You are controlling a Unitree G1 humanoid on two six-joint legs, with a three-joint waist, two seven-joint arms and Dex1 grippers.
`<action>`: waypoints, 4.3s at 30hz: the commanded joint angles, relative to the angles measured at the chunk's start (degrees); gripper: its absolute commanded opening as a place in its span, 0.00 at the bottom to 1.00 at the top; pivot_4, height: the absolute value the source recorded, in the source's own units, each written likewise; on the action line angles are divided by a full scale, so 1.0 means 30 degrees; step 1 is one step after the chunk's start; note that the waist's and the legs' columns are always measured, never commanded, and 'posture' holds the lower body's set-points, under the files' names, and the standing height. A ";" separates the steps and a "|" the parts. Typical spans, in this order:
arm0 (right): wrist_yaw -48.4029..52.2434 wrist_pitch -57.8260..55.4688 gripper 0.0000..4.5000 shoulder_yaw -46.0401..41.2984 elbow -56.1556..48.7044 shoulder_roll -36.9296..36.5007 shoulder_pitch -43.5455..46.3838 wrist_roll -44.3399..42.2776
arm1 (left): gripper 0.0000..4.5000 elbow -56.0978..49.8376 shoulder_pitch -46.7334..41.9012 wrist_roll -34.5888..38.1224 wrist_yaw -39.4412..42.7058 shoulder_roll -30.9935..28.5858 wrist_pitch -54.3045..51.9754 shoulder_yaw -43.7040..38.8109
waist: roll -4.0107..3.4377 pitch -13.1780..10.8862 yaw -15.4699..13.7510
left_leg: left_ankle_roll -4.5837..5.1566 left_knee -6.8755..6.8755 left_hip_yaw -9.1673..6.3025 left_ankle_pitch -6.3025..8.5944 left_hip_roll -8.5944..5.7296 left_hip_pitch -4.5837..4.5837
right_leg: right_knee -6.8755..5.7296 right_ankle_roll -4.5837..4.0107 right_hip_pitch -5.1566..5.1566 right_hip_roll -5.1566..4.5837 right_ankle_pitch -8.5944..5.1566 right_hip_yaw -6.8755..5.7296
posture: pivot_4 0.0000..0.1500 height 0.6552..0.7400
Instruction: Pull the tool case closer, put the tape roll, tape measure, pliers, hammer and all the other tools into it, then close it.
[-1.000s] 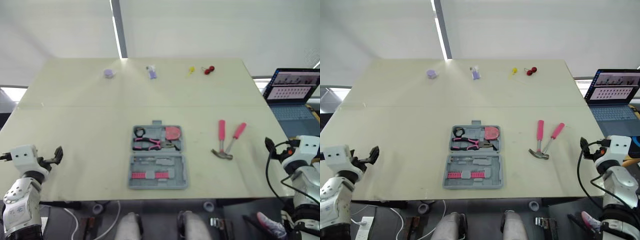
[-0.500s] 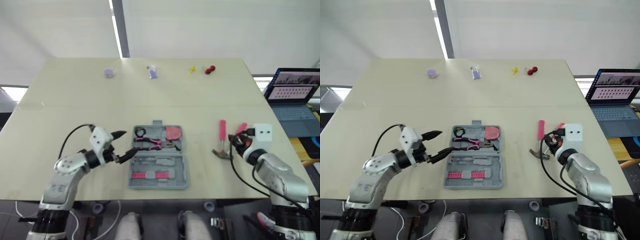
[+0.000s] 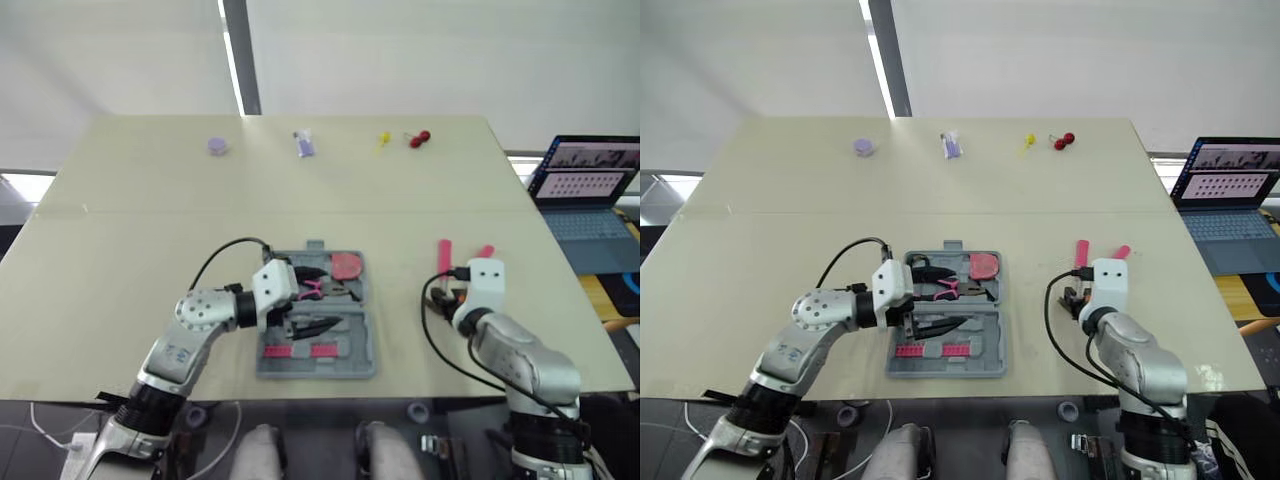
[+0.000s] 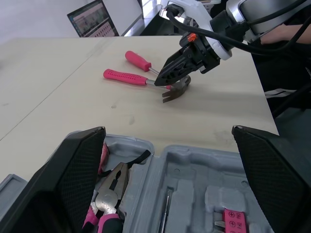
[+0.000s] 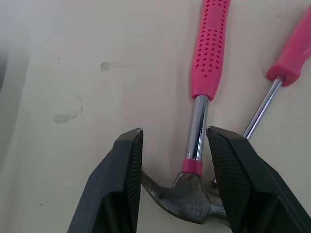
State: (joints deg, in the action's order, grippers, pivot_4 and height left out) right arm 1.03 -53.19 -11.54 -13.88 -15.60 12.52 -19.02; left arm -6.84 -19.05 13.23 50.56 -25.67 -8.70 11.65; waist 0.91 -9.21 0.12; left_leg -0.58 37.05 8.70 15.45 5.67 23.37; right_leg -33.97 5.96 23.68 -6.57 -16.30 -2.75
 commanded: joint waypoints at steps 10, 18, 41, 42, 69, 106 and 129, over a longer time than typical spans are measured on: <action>-0.0937 -0.0051 0.49 0.0028 0.0999 0.0700 0.0791 0.1548 | 1.00 -0.0509 -0.0124 -0.0201 -0.0371 0.0127 0.0275 -0.0108 | -0.0005 -0.0003 0.0010 | 0.0008 -0.0001 -0.0010 -0.0005 0.0000 0.0000 | -0.0004 0.0000 -0.0002 0.0001 0.0000 -0.0006 | 1.00 1.00; -0.0803 -0.0260 0.49 -0.0051 0.1963 0.1082 0.1571 0.2056 | 1.00 -0.0331 -0.0338 -0.0365 -0.0624 0.0377 0.0265 0.0013 | -0.0006 -0.0004 0.0008 | 0.0012 -0.0002 -0.0009 -0.0007 -0.0001 0.0005 | -0.0002 0.0002 0.0000 -0.0001 0.0001 -0.0008 | 1.00 1.00; -0.0822 -0.2284 0.49 -0.1109 0.2981 0.1625 0.2773 0.2317 | 1.00 -0.0204 -0.0686 -0.0717 -0.0851 0.0911 0.0006 0.0243 | -0.0006 -0.0003 0.0014 | 0.0008 -0.0005 -0.0020 -0.0005 0.0004 0.0004 | -0.0002 0.0000 -0.0002 0.0001 0.0000 -0.0017 | 1.00 1.00; -0.0808 -0.2314 0.49 -0.1139 0.3018 0.1599 0.2804 0.2348 | 1.00 -0.0192 -0.0706 -0.0735 -0.0859 0.0950 0.0003 0.0257 | -0.0006 -0.0003 0.0016 | 0.0008 -0.0005 -0.0019 -0.0005 0.0005 0.0004 | -0.0002 0.0000 -0.0002 0.0001 0.0000 -0.0017 | 1.00 1.00; -0.0771 -0.3203 0.01 -0.1694 0.2600 0.2047 0.3091 0.2364 | 1.00 -0.0291 -0.0944 -0.0753 -0.0800 0.1082 -0.0154 0.0263 | 0.0002 0.0001 -0.0015 | 0.0006 -0.0008 -0.0051 -0.0004 0.0007 0.0010 | 0.0010 -0.0005 -0.0014 -0.0004 -0.0002 -0.0046 | 1.00 1.00; 1.2762 -0.3450 0.01 0.9381 -0.3312 -0.7975 0.7984 -0.1560 | 1.00 -0.2831 0.9292 0.2817 -0.0666 -0.1622 0.2941 -0.8647 | -0.0014 -0.0027 -0.0083 | 0.0030 0.0010 -0.0079 -0.0009 -0.0012 0.0302 | 0.0058 0.0019 0.0265 -0.0047 0.0017 -0.0071 | 1.00 1.00; 1.6546 -0.3365 0.01 1.7942 -0.2997 -0.7324 1.3688 0.1283 | 1.00 -0.1299 1.5316 0.2999 0.0699 -0.0358 0.8515 -0.9267 | 0.0027 -0.0001 -0.0028 | 0.0033 -0.0056 -0.0076 0.0027 0.0001 0.0312 | 0.0178 0.0018 0.0390 -0.0283 0.0030 -0.0080 | 1.00 1.00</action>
State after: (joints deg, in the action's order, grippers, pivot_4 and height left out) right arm 49.53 -63.25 41.52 -21.89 -37.64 52.13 -16.26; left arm -10.42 26.08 21.80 52.26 -26.83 15.54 -16.33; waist 1.00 -9.21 0.03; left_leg -0.48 36.88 8.47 15.53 5.68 24.30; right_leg -33.44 6.01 24.86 -7.41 -16.20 -2.98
